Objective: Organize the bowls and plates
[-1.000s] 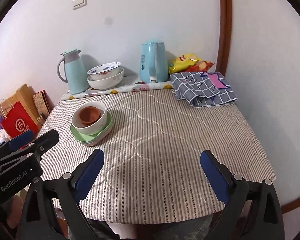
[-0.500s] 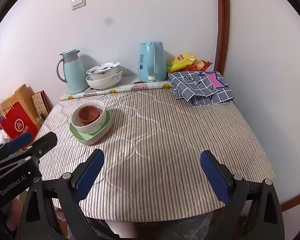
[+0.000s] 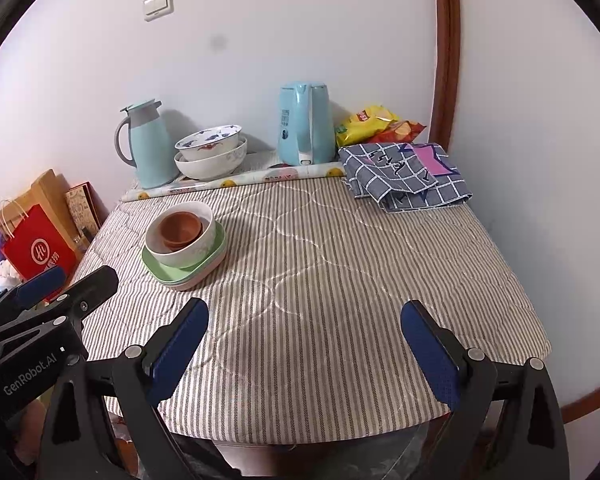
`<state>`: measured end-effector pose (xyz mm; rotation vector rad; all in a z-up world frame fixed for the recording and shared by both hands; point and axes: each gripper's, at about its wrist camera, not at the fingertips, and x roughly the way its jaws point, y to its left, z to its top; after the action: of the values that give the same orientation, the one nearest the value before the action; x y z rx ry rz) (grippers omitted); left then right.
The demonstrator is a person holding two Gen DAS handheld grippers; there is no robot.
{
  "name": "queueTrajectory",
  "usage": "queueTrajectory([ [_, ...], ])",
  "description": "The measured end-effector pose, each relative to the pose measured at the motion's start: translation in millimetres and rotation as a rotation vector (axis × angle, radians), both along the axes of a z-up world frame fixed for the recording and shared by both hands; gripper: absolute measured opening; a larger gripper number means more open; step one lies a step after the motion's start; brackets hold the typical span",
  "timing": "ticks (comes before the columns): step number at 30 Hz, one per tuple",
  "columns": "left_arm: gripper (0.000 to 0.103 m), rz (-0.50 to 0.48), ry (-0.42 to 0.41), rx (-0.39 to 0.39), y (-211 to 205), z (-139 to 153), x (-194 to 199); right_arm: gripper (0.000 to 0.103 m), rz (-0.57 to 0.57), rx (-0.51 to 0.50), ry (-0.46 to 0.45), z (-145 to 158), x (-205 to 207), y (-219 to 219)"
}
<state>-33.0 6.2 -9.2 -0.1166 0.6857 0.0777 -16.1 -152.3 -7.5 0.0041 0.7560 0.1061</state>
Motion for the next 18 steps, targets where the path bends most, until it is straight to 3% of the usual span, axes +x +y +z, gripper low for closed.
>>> queueTrajectory([
  [18, 0.076, 0.011, 0.001, 0.002, 4.4, 0.5, 0.3, 0.096, 0.007, -0.001, 0.000, 0.2, 0.2, 3.0],
])
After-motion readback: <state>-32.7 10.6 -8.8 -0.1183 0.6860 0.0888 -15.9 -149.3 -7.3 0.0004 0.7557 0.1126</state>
